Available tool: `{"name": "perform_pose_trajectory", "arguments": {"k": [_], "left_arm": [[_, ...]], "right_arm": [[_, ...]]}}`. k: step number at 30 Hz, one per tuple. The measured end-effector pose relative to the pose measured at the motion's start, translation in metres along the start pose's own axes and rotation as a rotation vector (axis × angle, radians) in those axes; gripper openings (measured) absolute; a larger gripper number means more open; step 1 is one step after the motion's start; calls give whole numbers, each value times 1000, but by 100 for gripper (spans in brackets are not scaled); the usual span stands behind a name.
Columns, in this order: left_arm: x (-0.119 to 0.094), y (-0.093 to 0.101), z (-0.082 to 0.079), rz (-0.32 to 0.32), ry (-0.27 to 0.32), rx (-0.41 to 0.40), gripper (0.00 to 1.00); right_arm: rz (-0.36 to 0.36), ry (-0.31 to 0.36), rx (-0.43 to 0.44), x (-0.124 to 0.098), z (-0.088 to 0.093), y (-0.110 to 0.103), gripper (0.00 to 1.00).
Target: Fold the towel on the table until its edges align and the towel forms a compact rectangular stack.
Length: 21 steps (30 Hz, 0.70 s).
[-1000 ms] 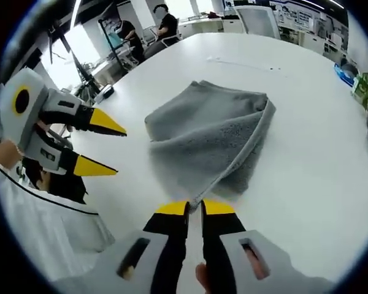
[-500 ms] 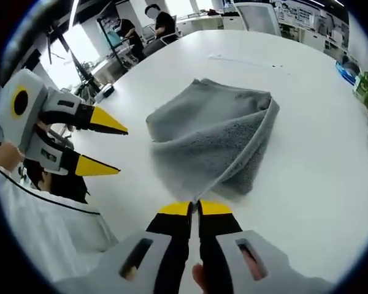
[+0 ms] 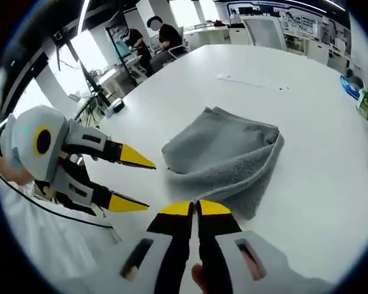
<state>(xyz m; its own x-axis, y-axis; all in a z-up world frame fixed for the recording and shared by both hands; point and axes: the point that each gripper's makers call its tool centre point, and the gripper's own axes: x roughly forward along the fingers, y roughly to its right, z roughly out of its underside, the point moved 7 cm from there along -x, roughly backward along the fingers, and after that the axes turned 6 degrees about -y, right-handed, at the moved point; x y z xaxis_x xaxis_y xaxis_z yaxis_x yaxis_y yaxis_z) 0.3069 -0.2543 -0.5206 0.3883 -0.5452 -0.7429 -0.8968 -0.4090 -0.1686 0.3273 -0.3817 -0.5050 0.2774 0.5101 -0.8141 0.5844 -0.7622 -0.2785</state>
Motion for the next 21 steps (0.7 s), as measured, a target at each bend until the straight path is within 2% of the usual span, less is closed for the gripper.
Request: {"name": "perform_pose_trajectory", "arguments": {"k": [5, 12, 16, 21], "left_arm": [[8, -1, 3, 19, 1, -14, 33], [23, -11, 16, 36, -15, -81, 33], [28, -19, 18, 7, -22, -78, 32], [30, -33, 10, -31, 5, -104, 30]], "right_arm": [[-8, 24, -12, -4, -13, -4, 0], [-25, 59, -4, -11, -31, -3, 0], [-40, 72, 6, -11, -38, -3, 0], [-42, 61, -20, -8, -45, -6, 0]]}}
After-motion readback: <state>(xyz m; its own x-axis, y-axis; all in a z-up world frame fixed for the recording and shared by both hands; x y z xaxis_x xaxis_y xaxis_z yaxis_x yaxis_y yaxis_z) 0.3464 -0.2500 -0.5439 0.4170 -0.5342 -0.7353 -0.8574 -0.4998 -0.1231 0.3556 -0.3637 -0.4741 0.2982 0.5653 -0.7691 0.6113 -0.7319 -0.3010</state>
